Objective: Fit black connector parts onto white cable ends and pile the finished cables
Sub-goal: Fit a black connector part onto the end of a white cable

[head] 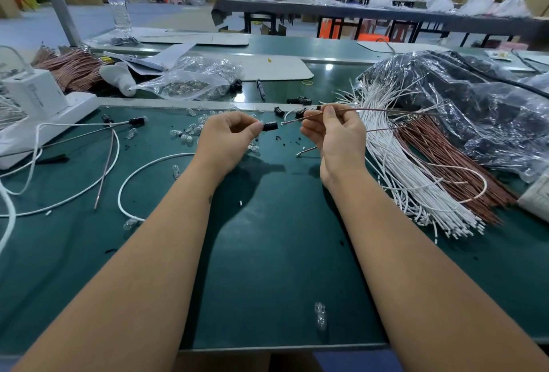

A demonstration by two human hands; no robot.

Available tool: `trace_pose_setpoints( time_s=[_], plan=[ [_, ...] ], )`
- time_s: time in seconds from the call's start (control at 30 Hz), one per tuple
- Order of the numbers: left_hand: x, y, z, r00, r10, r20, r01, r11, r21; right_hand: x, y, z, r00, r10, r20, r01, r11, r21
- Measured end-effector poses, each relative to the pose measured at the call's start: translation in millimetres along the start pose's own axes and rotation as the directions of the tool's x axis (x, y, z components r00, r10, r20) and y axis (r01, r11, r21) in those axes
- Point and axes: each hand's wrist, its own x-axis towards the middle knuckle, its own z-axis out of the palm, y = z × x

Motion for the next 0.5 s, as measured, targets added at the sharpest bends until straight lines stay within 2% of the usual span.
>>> trace_pose_setpoints(
  time_s=[0.17, 0.37, 0.5],
  plan=[
    [-1.8, 2.0, 0.2, 1.0, 0.007, 0.01, -0.007, 1.0, -0.011, -1.0, 2.9, 2.2, 0.999, -0.009, 0.042, 0.011, 0.998, -0.068],
    [-2.1, 3.8, 0.4, 1.0, -0.014, 0.016, 0.015, 0.999, -0.036, 0.3, 2.4, 0.9, 0.999, -0.013, 0.038, 0.015, 0.999, -0.044],
    [-3.1, 4.6, 0.3, 1.0, -0.015, 0.019, 0.016, 0.998, -0.054, -2.2, 4.5, 3.7, 0.992, 0.033, 0.123, -0.023, 0.996, -0.081]
  ],
)
